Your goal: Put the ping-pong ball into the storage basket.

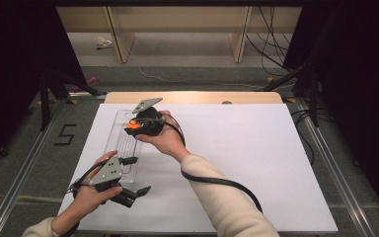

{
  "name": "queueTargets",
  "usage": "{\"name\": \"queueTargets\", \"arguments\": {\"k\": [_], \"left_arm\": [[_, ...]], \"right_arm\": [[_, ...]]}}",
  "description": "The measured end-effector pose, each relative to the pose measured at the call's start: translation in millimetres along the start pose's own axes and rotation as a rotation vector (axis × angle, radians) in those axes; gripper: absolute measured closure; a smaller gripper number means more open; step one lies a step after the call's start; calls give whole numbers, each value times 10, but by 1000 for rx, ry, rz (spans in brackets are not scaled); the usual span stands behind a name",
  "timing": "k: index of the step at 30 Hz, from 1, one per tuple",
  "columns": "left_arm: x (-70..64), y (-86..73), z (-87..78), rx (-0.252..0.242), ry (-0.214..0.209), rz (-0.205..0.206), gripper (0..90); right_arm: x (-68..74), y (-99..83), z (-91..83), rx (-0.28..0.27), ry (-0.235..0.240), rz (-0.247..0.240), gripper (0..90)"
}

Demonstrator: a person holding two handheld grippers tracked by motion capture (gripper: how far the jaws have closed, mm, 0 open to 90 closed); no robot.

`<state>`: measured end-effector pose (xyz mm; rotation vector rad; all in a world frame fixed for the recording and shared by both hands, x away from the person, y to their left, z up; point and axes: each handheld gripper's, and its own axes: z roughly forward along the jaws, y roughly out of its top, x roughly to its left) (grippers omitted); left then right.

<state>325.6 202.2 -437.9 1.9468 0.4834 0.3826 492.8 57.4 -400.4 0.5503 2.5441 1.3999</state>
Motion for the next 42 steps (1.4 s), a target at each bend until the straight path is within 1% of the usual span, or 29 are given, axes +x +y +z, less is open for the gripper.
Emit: {"name": "queueTargets", "arguments": {"k": [21,42], "left_arm": [[-1,1,0,2,-2,3,8],[-4,2,2,3,-4,4,8]], "right_arm": [[21,37,77,9,10,-3,514],[44,35,185,23,24,-5,514]]}}
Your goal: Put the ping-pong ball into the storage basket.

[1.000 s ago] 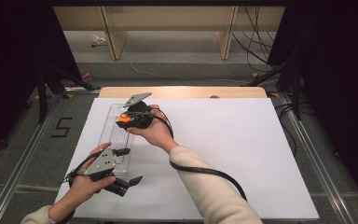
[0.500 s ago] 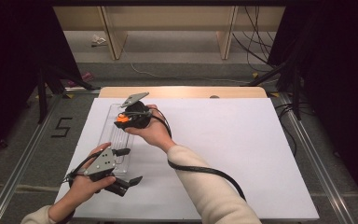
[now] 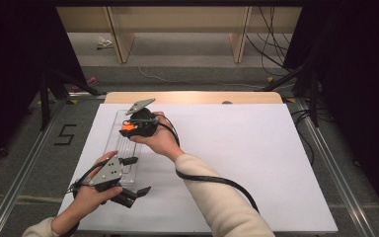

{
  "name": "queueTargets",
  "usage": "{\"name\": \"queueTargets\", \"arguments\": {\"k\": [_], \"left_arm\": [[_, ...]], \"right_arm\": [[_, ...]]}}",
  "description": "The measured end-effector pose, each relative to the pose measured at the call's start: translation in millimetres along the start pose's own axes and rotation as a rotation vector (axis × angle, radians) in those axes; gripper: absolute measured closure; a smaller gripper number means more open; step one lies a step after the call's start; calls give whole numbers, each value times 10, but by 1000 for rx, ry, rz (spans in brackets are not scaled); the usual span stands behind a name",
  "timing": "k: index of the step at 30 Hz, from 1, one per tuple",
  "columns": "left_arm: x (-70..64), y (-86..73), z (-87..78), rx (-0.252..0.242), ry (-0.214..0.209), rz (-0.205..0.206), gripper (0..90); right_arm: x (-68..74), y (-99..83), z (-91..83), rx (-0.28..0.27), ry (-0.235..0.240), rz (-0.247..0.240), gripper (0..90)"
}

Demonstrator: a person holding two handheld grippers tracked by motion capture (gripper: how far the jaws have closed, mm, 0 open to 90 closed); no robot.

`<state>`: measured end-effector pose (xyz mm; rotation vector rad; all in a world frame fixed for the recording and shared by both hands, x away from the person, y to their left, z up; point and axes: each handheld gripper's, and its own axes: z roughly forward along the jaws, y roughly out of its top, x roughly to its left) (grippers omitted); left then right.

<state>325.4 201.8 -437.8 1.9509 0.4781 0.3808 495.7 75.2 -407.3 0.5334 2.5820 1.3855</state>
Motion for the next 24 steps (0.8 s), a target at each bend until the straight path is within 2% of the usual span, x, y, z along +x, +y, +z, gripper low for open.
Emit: {"name": "queueTargets", "arguments": {"k": [24], "left_arm": [[-5,0,6,4,-2,6,8]], "right_arm": [[14,9,92,16,10,-1,514]]}}
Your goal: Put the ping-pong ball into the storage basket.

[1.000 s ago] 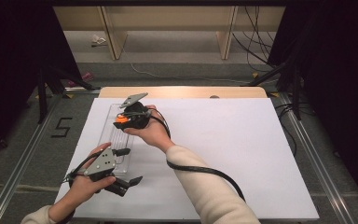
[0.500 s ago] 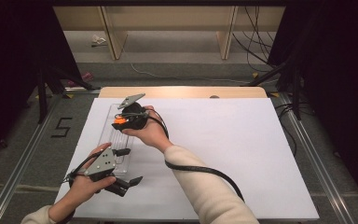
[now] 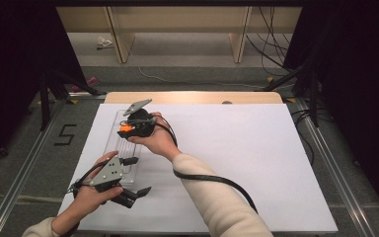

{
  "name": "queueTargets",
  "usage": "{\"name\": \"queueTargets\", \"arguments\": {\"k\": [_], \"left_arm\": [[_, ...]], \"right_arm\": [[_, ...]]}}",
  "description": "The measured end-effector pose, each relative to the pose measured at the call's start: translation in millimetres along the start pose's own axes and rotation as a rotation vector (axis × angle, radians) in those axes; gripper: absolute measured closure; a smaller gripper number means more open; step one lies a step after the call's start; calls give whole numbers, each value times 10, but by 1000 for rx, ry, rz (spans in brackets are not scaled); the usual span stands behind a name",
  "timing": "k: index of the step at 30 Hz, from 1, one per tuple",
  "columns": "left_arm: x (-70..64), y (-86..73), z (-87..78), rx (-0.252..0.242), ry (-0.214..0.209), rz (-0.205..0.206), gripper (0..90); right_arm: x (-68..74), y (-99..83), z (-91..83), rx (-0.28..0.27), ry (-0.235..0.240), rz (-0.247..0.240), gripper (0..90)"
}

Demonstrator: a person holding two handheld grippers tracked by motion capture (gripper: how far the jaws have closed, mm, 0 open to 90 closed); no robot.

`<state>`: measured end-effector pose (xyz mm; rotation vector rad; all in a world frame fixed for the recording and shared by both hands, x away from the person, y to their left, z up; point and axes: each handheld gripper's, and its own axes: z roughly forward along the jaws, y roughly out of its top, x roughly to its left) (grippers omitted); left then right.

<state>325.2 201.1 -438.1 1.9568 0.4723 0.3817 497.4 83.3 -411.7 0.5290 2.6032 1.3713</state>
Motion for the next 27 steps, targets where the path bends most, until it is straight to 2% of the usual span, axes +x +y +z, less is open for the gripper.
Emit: {"name": "queueTargets", "arguments": {"k": [27], "left_arm": [[-5,1,2,0,-4,3,8]], "right_arm": [[8,-10,121,21,13,6,514]]}}
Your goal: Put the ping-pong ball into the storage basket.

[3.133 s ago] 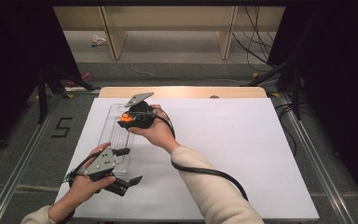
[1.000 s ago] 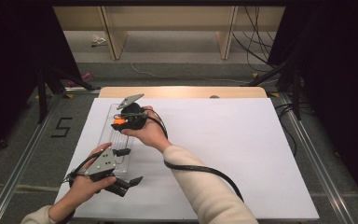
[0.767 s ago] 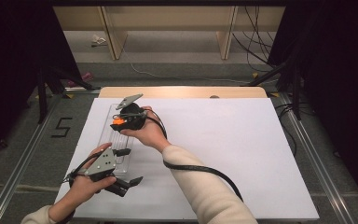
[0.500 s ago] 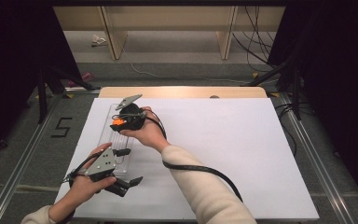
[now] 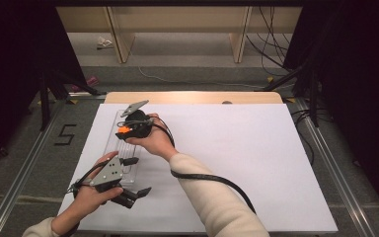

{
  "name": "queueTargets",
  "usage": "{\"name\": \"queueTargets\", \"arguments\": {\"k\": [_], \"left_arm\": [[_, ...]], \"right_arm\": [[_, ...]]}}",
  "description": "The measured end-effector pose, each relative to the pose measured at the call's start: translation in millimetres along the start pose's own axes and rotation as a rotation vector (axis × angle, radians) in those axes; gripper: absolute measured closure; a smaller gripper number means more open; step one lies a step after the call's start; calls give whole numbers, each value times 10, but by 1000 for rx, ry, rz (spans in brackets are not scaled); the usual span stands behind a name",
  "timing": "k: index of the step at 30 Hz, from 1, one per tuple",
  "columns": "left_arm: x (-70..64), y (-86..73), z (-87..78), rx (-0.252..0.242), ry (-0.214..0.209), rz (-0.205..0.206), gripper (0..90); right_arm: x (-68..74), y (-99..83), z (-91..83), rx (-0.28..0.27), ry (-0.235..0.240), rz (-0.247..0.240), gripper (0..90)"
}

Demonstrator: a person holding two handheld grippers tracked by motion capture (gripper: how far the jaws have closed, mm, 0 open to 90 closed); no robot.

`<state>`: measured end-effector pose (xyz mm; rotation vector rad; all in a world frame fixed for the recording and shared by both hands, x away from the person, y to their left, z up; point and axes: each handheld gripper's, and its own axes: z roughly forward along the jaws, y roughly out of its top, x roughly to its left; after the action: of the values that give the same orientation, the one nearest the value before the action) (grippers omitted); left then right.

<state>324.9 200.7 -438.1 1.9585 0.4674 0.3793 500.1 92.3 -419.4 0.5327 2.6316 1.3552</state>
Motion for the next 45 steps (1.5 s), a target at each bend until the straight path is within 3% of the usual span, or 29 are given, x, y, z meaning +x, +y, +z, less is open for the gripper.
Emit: {"name": "queueTargets", "arguments": {"k": [45], "left_arm": [[-20,4,11,3,-9,2,8]], "right_arm": [[-28,-31,190,47,17,10,513]]}}
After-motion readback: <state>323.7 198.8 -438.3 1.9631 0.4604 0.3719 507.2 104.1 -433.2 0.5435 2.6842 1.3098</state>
